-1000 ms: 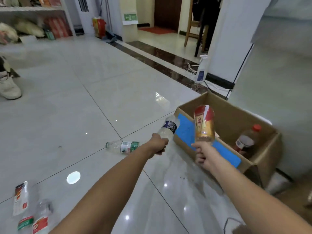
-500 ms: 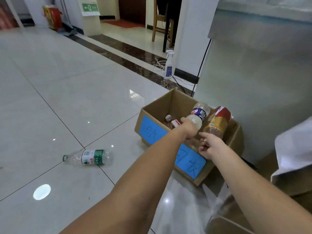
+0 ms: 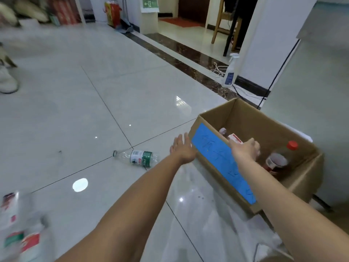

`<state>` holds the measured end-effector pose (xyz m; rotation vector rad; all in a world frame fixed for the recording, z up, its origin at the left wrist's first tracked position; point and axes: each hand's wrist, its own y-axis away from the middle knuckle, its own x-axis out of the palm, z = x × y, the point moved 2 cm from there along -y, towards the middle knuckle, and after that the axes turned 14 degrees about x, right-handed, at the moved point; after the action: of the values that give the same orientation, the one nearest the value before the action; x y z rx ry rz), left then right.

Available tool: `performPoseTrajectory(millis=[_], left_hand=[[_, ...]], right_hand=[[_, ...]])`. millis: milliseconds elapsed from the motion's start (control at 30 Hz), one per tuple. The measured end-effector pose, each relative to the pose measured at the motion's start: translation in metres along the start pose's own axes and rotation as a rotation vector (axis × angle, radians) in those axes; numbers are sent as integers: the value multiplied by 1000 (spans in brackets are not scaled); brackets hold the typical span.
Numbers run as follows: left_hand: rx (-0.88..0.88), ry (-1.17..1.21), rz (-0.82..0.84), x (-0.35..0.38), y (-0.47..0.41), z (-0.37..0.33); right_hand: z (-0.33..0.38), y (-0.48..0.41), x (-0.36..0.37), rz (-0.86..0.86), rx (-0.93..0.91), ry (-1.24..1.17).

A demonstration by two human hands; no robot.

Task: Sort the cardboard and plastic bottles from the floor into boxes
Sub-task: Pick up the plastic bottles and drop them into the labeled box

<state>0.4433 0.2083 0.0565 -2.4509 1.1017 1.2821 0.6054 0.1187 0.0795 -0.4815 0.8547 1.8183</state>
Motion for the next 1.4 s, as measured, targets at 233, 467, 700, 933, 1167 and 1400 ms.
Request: performPoseTrajectory(millis=[233, 467, 700, 933, 1167, 1400], left_hand=[[-397, 40, -89, -50, 142, 179], [-695, 102, -215, -87, 273, 273], [-760, 165, -274, -81, 329, 309], [-763, 207, -254, -65, 322, 339], [-735, 227, -215, -67, 262, 339], [-841, 143, -251, -69, 248, 365]], right_hand=[[14, 106, 123, 367, -405, 253], [1, 207, 211, 637, -588, 474], [13, 240, 248, 747, -659, 640], [30, 220, 265, 671, -669, 709], [39, 178, 282, 668, -609, 757], [37, 175, 343, 654, -717, 878]])
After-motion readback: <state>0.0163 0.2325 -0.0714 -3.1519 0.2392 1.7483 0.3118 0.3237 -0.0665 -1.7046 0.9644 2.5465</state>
